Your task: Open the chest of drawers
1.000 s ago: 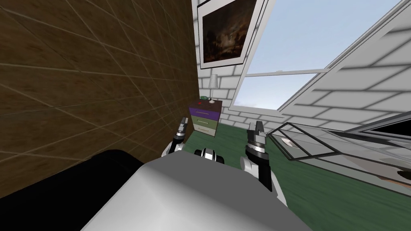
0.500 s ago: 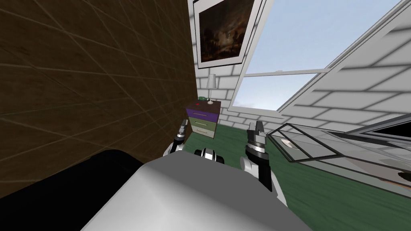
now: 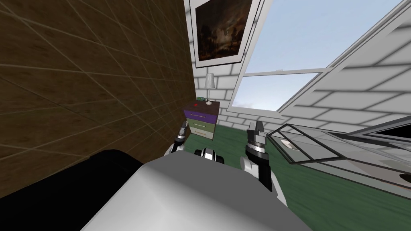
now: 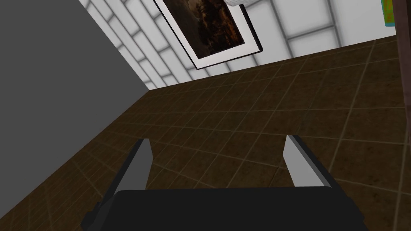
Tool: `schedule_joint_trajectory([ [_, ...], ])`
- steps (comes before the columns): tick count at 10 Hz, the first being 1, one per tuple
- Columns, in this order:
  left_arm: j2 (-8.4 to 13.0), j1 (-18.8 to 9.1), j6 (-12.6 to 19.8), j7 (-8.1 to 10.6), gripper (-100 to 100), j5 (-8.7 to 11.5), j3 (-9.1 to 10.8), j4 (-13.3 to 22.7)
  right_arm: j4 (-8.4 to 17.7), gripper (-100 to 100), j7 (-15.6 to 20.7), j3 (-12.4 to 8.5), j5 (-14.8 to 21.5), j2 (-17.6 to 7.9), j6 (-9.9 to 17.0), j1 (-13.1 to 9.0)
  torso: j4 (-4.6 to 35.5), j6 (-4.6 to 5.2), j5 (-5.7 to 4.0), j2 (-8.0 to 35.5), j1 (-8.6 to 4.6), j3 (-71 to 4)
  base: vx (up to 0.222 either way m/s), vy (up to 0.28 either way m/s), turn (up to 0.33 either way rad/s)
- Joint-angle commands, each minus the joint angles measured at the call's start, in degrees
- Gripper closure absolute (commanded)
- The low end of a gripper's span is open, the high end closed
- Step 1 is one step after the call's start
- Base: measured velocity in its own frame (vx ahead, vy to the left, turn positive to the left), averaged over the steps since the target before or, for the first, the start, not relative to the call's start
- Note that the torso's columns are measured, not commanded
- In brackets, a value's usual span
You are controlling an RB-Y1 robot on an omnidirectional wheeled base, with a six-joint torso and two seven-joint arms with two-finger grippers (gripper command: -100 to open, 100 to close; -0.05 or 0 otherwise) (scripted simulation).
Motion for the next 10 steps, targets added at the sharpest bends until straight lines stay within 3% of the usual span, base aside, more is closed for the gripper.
schedule_joint_trajectory([
  [1,-0.24,-0.94,-3.34,-0.27,-100,-0.28,0.48,4.32,0.00,0,0.00,0.00,0.00,0.00,0.00,0.00,0.01,-0.01,0.00,0.05,0.02,0.02,0.114,-0.027,-0.021],
  [10,-1.04,-3.38,-10.53,-0.65,-100,-1.10,1.66,16.30,0.00,0,0.00,0.00,0.00,0.00,0.00,0.00,0.01,0.00,0.01,0.01,0.02,0.01,0.090,-0.026,-0.017],
])
